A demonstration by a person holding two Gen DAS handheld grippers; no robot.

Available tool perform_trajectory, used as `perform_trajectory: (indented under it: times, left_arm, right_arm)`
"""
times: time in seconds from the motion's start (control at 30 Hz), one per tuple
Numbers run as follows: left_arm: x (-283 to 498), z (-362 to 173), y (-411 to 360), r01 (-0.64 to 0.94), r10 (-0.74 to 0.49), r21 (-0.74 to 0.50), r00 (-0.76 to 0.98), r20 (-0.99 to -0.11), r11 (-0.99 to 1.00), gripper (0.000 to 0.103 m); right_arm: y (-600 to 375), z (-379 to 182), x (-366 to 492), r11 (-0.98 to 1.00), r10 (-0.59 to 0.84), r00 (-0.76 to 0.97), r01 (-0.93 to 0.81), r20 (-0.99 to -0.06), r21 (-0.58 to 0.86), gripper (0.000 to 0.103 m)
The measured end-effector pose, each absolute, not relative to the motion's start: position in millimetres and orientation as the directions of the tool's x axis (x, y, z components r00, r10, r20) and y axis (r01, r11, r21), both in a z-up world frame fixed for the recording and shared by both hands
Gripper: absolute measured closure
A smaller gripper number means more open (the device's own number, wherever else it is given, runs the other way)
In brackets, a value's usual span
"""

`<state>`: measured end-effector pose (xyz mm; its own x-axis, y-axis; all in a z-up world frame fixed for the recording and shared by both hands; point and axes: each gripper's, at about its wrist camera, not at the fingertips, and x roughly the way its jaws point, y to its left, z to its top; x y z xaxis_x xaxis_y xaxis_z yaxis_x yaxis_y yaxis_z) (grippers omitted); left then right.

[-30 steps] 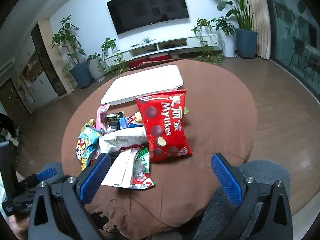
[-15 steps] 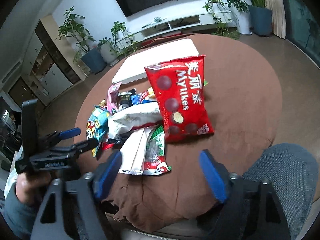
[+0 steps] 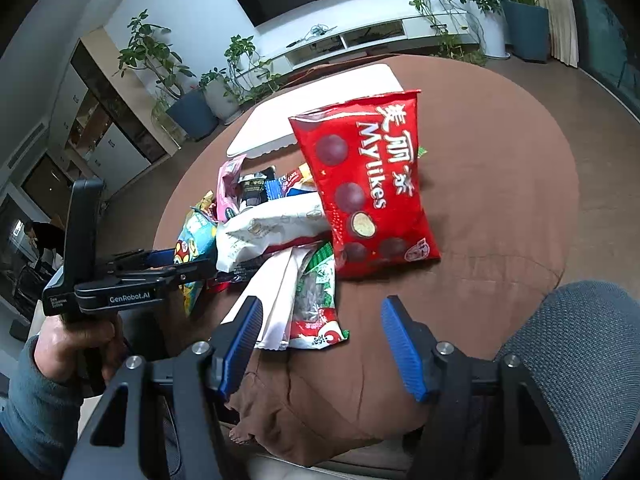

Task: Organize snacks
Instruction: 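Grasp the blue panda chip bag with left tool while right tool grasps red Mylikes bag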

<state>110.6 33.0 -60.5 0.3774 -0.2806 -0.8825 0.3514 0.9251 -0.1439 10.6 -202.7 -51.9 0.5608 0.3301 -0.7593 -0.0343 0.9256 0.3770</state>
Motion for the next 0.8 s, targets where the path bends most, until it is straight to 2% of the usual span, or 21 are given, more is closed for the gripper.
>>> perform_trajectory:
  times: [0.1,0.3,0.63,0.8]
  left_arm:
    - [110,-60,35,0.357,-0.303,-0.165,0.376,-0.875,0.919,0.053]
    - [90,-56,41,0.361,-0.342,-0.204,0.375,-0.862,0.91,0.059]
    - [70,-43,59,0.33,-0.451,-0.334,0.401,-0.797,0.883,0.059]
    - [64,-44,63,0.308,-0.485,-0.383,0.412,-0.772,0.871,0.059]
  right_arm:
    - [-203,-51,11,0.925,0.33,0.562,-0.035,-0.758,0.377,0.037]
    - [-205,-50,14,0.926,0.327,0.56,-0.03,-0.761,0.376,0.037]
    - [-214,-45,21,0.948,0.267,0.587,-0.016,-0.764,0.319,0.037]
    - [-219,-40,42,0.974,0.179,0.619,-0.002,-0.765,0.227,0.022]
